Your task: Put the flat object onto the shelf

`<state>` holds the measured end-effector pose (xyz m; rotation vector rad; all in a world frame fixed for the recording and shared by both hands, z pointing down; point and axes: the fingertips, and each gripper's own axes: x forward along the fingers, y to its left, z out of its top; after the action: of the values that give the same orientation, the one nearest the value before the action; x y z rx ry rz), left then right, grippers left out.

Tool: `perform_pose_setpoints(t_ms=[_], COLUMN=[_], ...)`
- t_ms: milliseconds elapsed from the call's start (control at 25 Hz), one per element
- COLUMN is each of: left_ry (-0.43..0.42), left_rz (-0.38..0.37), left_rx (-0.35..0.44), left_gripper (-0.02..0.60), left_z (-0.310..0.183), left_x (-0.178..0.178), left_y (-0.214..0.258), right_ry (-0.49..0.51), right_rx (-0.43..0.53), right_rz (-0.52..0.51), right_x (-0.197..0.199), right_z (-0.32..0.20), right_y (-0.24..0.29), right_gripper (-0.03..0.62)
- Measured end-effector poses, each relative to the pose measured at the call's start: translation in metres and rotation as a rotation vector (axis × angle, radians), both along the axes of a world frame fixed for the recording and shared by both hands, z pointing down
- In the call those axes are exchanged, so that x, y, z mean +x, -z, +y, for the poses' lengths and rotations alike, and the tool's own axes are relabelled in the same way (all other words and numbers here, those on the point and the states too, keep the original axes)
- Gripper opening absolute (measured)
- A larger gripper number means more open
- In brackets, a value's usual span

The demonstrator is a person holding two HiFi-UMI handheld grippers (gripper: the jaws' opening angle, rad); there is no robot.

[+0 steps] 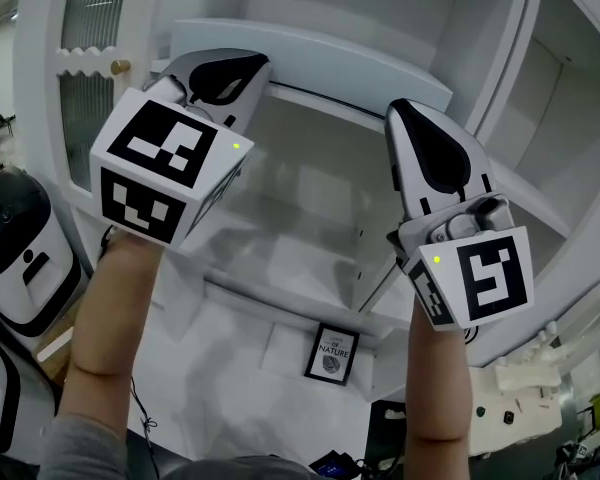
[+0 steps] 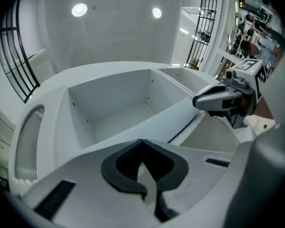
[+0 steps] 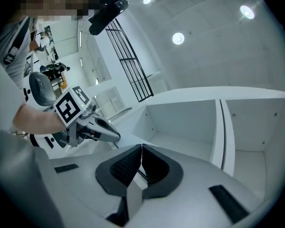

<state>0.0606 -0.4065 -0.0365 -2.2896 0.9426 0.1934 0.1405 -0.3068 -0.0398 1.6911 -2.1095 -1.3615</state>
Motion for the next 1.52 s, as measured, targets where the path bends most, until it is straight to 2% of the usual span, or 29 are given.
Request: perform_pose_setpoints(t_ms=[680,1080,1520], left_ry=[-0.007,0.016,0.081], left_rz=[0.008,0.026,0.029], left_rx=[0.041,0.054,0.025], left_gripper=[0.006,0.006,0.006], left_z=[0.035,0.069,0.087], left_x=[-0.019,-0.043,-0.072], left_y=[-0.001,-0.010,-0.037], right_ry=[0.020,0.076,0.126], right_rx=[-0.004,-0.002,-0.006], right_rz=[-0.007,-0.034,-0.048], right_x=[-0.005,-0.015,-0.022], right_z=[0.016,0.037,0.059], right_y=[-0.004,-0.013,-0.028], right_gripper=[0.028,0.028,0.028])
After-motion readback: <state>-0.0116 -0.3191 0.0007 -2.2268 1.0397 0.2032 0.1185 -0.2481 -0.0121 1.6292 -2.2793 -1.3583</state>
